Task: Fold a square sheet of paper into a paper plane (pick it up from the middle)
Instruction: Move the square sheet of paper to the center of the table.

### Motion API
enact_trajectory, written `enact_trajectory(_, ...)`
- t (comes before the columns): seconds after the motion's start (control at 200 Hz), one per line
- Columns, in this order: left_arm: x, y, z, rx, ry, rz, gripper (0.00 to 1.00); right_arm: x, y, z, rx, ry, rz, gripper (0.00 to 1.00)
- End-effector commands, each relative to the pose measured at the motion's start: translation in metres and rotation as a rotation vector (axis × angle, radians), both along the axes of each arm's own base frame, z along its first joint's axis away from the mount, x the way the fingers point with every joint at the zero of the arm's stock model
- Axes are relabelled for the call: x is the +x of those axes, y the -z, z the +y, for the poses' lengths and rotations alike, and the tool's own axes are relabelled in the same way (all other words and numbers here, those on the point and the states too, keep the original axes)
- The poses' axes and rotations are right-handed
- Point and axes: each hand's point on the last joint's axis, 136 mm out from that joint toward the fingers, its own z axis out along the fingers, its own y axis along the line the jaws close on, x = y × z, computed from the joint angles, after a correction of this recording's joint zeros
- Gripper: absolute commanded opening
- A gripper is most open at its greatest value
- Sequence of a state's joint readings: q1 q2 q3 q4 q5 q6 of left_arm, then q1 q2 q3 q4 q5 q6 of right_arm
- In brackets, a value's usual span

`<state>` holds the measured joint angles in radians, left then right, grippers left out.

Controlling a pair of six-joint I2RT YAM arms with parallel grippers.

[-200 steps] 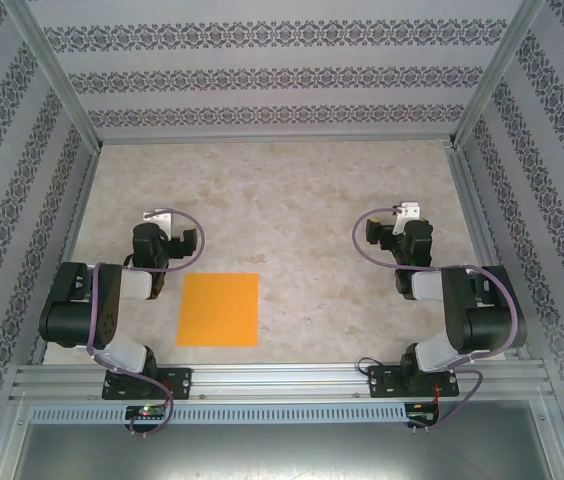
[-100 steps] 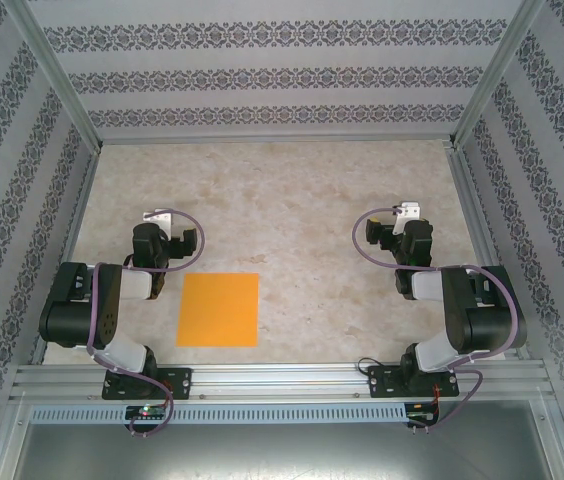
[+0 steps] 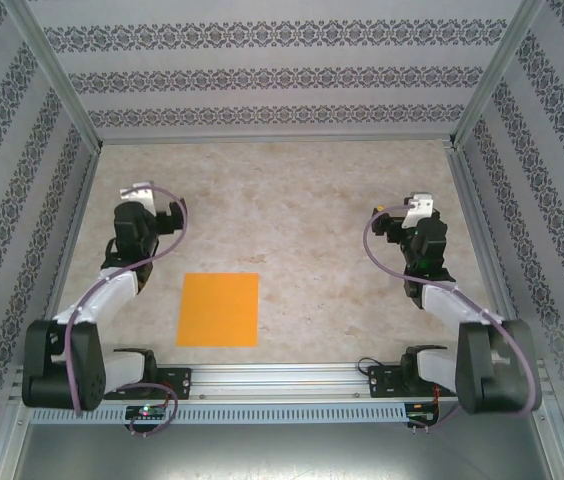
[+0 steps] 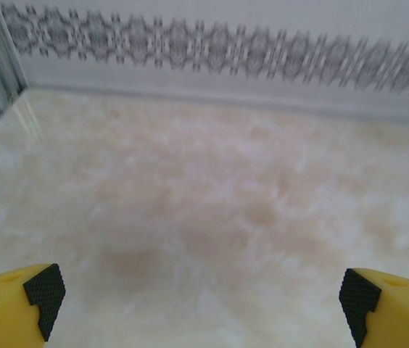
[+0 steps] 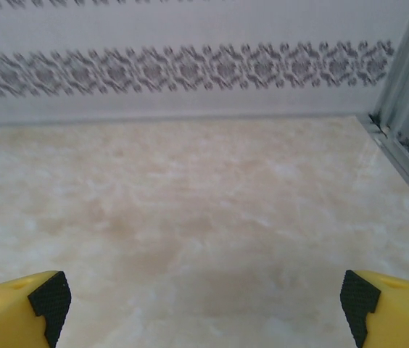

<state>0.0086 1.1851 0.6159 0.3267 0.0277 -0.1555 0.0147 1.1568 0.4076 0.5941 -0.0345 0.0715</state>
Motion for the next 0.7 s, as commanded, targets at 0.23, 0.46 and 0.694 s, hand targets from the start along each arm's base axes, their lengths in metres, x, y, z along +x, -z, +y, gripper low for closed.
enact_trajectory(0.23,-0.059,0.025,-0.061,-0.276,0.121,0.397,1.00,-0.059,-0.038,0.098,0.260,-0.458,0.270,0.97)
enact_trajectory(0.46,-0.102,0.055,-0.102,-0.262,0.166,0.632,1.00,-0.098,-0.042,0.146,0.238,-0.617,0.434,0.98)
enact_trajectory(0.694,-0.128,0.102,-0.120,-0.152,0.125,0.772,1.00,-0.121,-0.024,0.183,0.101,-0.660,0.507,0.98)
